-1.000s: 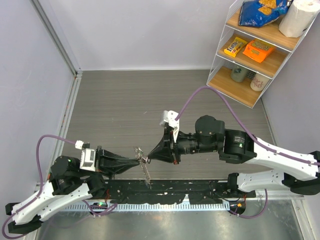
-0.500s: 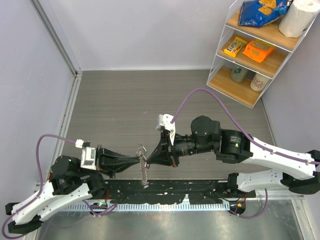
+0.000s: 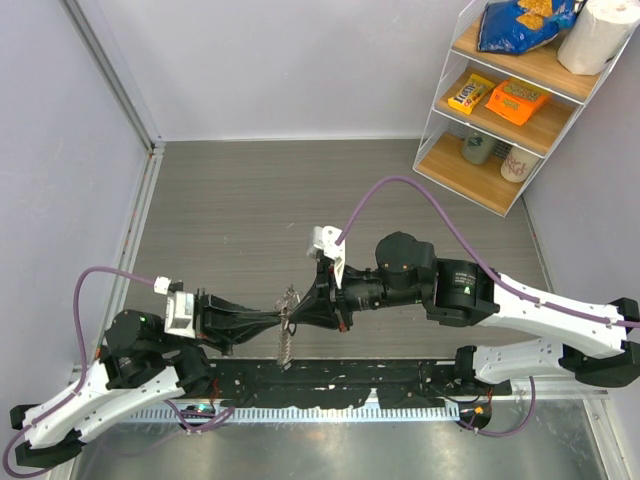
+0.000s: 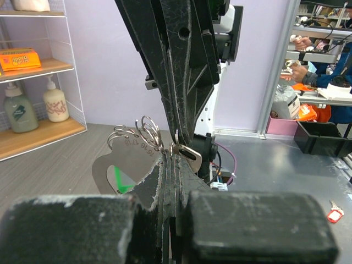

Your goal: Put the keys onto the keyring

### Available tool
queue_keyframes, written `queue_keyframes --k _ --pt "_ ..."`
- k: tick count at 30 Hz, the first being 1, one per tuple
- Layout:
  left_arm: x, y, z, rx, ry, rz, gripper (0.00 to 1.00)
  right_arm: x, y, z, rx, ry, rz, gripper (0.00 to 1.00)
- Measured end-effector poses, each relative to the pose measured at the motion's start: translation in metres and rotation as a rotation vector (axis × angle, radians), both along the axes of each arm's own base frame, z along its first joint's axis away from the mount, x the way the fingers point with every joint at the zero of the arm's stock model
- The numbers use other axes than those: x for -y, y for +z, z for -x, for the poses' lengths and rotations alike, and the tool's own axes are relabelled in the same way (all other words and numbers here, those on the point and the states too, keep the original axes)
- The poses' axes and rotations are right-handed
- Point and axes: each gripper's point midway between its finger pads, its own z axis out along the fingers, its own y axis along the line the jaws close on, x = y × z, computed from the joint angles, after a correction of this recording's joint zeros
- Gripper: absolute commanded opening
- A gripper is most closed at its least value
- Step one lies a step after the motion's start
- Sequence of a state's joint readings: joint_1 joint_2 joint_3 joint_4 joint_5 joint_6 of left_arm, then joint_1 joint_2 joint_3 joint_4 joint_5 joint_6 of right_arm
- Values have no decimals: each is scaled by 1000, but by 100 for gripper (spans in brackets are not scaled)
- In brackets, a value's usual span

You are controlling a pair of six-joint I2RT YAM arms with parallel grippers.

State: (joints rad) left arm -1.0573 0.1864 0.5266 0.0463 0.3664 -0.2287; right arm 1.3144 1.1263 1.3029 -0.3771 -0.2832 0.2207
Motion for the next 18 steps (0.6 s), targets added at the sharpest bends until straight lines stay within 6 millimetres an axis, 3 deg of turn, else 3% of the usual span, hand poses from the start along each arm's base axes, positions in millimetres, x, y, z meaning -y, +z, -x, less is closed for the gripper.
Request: queue_keyframes --k 18 --pt "-4 4 3 9 -2 19 0 -4 -4 -10 -12 -62 13 5"
